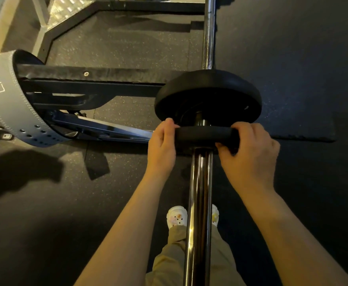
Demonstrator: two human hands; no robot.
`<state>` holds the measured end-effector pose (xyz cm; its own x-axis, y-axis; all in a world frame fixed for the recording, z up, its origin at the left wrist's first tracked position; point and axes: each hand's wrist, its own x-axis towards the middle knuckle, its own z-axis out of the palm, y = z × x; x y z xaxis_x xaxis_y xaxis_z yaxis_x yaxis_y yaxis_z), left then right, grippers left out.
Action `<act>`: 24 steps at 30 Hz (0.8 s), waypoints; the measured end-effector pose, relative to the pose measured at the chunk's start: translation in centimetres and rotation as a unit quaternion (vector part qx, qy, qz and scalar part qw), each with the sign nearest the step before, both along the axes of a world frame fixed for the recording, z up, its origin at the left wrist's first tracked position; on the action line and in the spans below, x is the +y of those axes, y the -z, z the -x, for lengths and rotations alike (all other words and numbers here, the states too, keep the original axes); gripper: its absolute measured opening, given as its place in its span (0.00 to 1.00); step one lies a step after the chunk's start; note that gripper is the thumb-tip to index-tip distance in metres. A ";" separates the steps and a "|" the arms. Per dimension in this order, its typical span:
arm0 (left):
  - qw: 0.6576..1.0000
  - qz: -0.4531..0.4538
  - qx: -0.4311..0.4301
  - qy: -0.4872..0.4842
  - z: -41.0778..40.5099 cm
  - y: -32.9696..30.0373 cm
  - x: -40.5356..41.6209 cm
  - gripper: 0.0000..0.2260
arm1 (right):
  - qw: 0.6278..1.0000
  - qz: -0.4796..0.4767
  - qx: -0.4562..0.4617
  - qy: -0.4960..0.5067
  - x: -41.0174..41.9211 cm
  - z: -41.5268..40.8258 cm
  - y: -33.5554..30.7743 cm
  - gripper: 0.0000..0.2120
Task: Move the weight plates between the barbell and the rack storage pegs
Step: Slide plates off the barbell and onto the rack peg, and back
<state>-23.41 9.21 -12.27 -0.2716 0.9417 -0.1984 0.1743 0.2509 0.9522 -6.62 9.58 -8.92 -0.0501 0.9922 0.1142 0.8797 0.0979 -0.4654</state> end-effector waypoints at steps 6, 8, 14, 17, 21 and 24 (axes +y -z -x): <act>0.963 0.186 -0.165 -0.103 1.1 0.9 0.1 0.15 | 0.997 -0.044 -0.037 -0.051 -0.9 4.7 -0.2 0.17; 0.965 0.184 -0.156 -0.099 1.1 0.8 0.2 0.15 | 0.997 -0.050 0.001 -0.055 -0.9 3.9 0.7 0.16; 0.993 0.055 0.085 0.054 0.3 -1.8 -1.1 0.15 | 0.988 0.016 0.152 -0.015 -1.3 0.4 2.4 0.16; 0.940 -0.049 0.292 0.171 -1.2 -2.9 -1.7 0.17 | 0.935 0.158 0.311 0.054 -2.7 -1.6 3.0 0.18; 0.865 -0.134 0.463 0.144 -5.5 -3.1 -3.0 0.16 | 0.834 0.287 0.449 0.142 -5.2 -2.7 4.2 0.15; 0.870 -0.163 0.461 0.059 -6.5 -2.5 -3.2 0.15 | 0.819 0.300 0.458 0.174 -5.6 -2.4 4.4 0.16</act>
